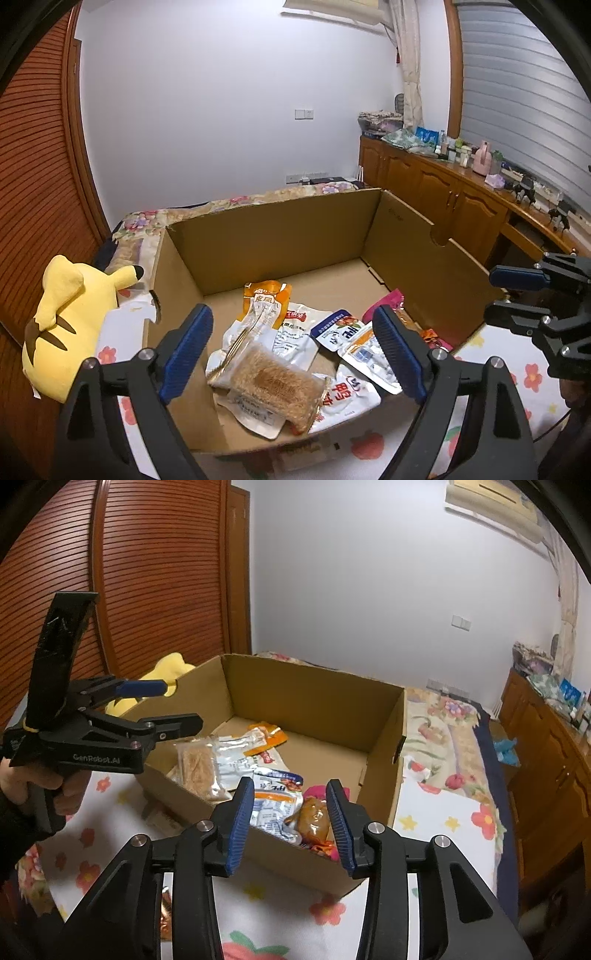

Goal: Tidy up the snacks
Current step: 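Open both tools to drop the packets into the box, then move both tools back toward the copper wrapper and white bar on the table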

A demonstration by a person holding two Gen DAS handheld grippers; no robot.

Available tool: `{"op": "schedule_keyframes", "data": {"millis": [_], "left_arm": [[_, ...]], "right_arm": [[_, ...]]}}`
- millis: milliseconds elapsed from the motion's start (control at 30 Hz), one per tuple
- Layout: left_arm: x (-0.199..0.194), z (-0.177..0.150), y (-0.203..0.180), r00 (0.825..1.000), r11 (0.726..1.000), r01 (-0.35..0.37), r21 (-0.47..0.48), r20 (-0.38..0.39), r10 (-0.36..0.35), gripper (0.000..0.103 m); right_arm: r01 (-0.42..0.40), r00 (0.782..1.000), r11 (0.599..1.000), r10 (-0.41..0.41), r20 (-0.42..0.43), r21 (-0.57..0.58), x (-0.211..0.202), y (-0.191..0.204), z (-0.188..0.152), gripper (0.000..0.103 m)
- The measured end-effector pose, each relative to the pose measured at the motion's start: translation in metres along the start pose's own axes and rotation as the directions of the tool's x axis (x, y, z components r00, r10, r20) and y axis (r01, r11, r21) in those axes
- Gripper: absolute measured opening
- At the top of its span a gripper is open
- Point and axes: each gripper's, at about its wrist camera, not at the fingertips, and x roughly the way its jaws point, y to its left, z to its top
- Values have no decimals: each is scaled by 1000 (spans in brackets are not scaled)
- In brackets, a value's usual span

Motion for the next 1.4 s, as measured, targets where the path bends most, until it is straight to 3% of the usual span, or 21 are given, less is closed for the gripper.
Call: {"op": "schedule_keyframes", "data": {"millis": [267, 567, 1000, 1400], "left_arm": [[-40, -18, -8, 1000, 1000, 16, 11, 25, -16, 89], [-75, -60, -16, 1000, 999, 15, 30, 18, -16, 89], [-72, -121, -6, 998, 1000, -2, -6, -68, 1, 89], [-59, -147, 1, 993, 999, -10, -32, -118, 6, 89]], "right_arm": [[-7, 1000, 1000, 7, 15, 9, -24, 18, -9, 50], [-30, 1000, 999, 30, 0, 14, -39, 48, -35, 51], [-93, 993, 995, 95, -74, 21, -22, 85, -74, 51], [-129, 977, 992, 130, -168, 15, 18, 99, -99, 50]]}}
